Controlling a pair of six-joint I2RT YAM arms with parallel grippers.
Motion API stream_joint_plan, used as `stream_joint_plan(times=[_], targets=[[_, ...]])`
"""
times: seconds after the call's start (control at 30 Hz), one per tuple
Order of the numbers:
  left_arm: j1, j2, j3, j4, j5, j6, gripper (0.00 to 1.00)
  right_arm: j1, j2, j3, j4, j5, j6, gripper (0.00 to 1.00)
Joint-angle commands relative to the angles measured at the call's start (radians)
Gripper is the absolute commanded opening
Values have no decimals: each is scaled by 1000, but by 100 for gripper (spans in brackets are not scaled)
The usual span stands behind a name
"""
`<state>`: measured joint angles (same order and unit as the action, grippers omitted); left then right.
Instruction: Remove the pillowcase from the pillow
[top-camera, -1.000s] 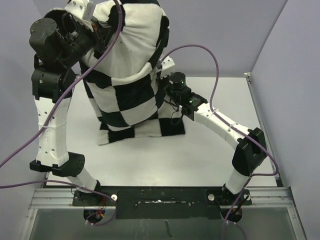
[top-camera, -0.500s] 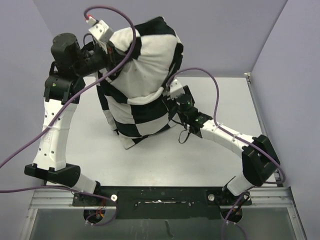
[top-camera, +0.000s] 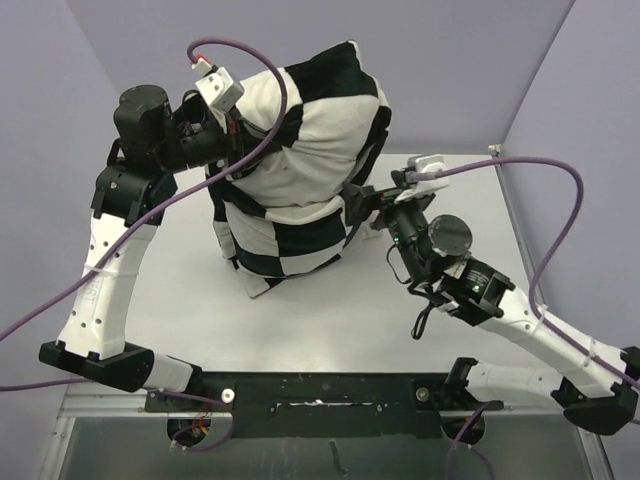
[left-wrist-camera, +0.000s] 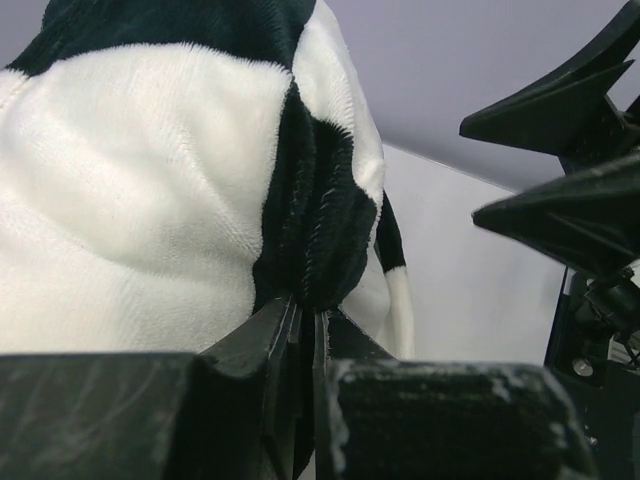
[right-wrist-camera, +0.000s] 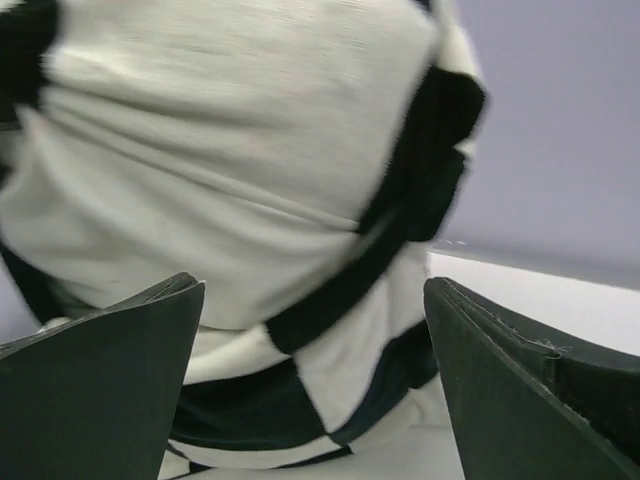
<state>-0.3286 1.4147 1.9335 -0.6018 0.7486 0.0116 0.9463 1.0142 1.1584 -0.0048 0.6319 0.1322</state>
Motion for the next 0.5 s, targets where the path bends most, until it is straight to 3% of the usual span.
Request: stream_joint_plan(times=[0.0,0.3,0.47], targets=[[-11,-17,64,-13,-5,2,0,119,175,82,41,30,-139,99],[-18,-59,66,-78,-28,50,0,105,357,198,219,-106,-324,98],[-19,-84,64,-120,-38,62,0,71,354,169,321,-165,-465,100]])
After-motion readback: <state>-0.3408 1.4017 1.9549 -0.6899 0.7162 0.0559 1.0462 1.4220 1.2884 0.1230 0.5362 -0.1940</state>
